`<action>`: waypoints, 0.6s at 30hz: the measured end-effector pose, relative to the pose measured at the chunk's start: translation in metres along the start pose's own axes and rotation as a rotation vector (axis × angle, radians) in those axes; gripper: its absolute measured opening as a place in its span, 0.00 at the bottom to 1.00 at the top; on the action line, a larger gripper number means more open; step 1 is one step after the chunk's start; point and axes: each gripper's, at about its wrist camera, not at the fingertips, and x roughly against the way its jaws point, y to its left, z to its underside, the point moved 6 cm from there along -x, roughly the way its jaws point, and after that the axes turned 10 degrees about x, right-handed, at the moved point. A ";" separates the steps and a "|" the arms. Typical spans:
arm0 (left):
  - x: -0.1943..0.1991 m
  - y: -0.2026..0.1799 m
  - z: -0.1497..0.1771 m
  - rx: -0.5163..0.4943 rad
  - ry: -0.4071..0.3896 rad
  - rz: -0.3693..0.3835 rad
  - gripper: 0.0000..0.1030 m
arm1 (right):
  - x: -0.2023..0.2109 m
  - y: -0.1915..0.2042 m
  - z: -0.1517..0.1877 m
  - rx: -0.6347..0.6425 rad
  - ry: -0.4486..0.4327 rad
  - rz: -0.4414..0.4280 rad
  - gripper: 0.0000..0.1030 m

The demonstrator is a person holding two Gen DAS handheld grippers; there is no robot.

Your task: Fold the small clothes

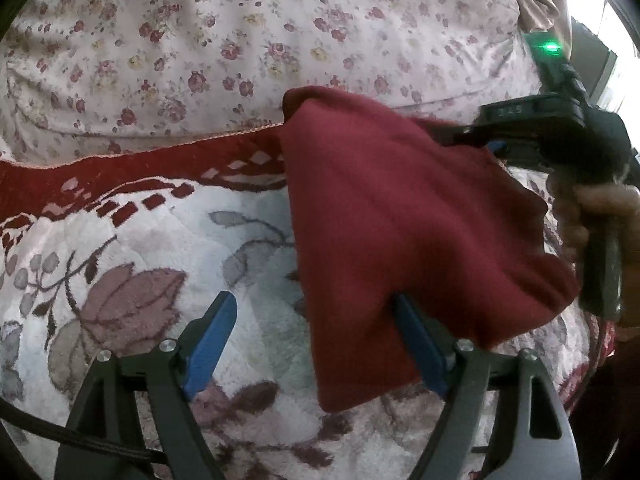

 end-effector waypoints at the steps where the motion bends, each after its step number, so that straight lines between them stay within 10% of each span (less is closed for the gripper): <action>1: 0.000 0.000 0.000 0.002 0.004 0.006 0.80 | 0.008 0.000 0.000 0.019 -0.035 0.010 0.12; 9: -0.002 -0.004 0.002 -0.006 0.005 -0.003 0.83 | 0.008 -0.028 0.020 0.019 -0.006 0.093 0.12; 11: -0.001 -0.004 0.002 -0.005 0.003 -0.009 0.83 | 0.026 -0.025 0.016 -0.002 -0.030 0.091 0.32; 18: 0.002 -0.005 0.003 -0.020 -0.009 -0.026 0.83 | 0.085 0.051 0.044 0.256 -0.057 0.027 0.41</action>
